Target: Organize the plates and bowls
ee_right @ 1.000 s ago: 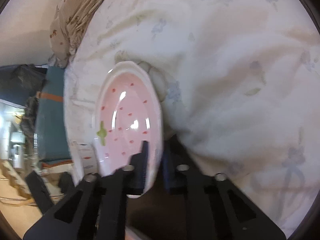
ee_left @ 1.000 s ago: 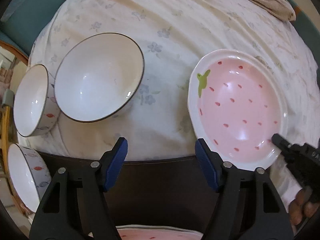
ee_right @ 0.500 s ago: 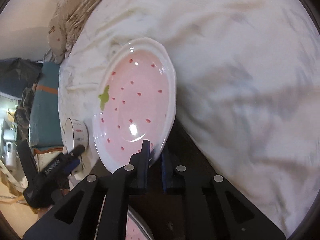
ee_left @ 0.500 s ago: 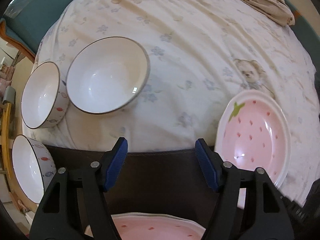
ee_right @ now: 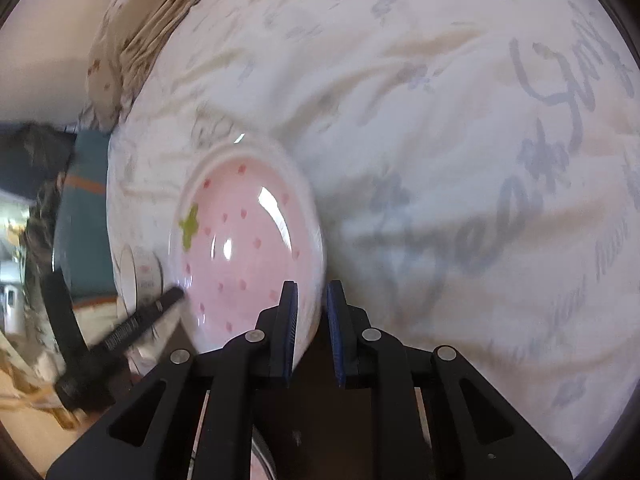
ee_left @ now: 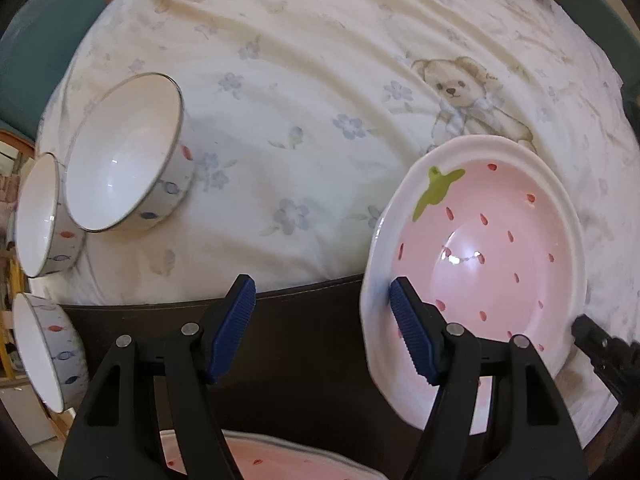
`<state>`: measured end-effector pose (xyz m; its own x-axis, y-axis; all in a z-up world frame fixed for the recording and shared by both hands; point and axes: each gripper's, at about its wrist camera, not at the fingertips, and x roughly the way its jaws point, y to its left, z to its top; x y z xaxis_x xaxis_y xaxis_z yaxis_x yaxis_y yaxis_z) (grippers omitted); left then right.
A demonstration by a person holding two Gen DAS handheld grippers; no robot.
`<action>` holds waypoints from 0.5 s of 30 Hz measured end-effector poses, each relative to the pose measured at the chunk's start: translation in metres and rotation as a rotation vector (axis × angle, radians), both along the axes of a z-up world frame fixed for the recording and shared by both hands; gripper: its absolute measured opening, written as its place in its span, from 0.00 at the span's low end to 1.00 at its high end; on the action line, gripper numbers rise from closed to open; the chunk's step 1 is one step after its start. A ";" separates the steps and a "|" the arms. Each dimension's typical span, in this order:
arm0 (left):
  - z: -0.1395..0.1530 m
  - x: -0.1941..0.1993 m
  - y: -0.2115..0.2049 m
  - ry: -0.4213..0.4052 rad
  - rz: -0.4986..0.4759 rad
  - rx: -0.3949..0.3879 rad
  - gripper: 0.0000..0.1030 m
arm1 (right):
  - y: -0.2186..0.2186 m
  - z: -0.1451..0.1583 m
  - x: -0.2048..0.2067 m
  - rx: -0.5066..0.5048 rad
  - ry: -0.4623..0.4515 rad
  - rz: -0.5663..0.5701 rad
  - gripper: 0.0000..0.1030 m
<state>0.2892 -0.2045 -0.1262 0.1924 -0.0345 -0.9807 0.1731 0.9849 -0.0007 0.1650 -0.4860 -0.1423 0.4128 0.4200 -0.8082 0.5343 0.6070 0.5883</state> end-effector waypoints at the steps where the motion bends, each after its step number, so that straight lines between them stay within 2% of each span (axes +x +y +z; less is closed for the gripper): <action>1: -0.002 0.001 -0.001 0.005 0.002 -0.006 0.65 | -0.004 -0.003 0.003 0.003 0.004 -0.006 0.18; 5: -0.009 0.001 -0.008 0.015 -0.010 -0.017 0.65 | -0.011 -0.019 0.010 0.092 0.009 -0.023 0.18; 7: -0.011 0.002 -0.014 0.019 -0.030 -0.015 0.63 | -0.004 -0.021 0.017 0.090 0.007 -0.002 0.18; 10: -0.012 0.001 -0.027 0.023 -0.071 -0.033 0.48 | 0.004 -0.021 0.025 0.058 0.007 0.037 0.18; 11: -0.011 0.000 -0.031 0.032 -0.076 -0.048 0.37 | 0.008 -0.020 0.028 0.040 0.007 0.047 0.18; 12: -0.012 0.000 -0.033 0.050 -0.065 -0.069 0.34 | 0.010 -0.020 0.031 0.020 0.010 0.054 0.18; 15: -0.010 0.000 -0.038 0.069 -0.015 -0.045 0.34 | 0.017 -0.017 0.034 -0.014 0.008 0.075 0.21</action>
<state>0.2894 -0.2428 -0.1363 0.1240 -0.0810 -0.9890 0.1857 0.9810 -0.0571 0.1990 -0.4689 -0.1593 0.3739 0.4380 -0.8175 0.4914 0.6540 0.5751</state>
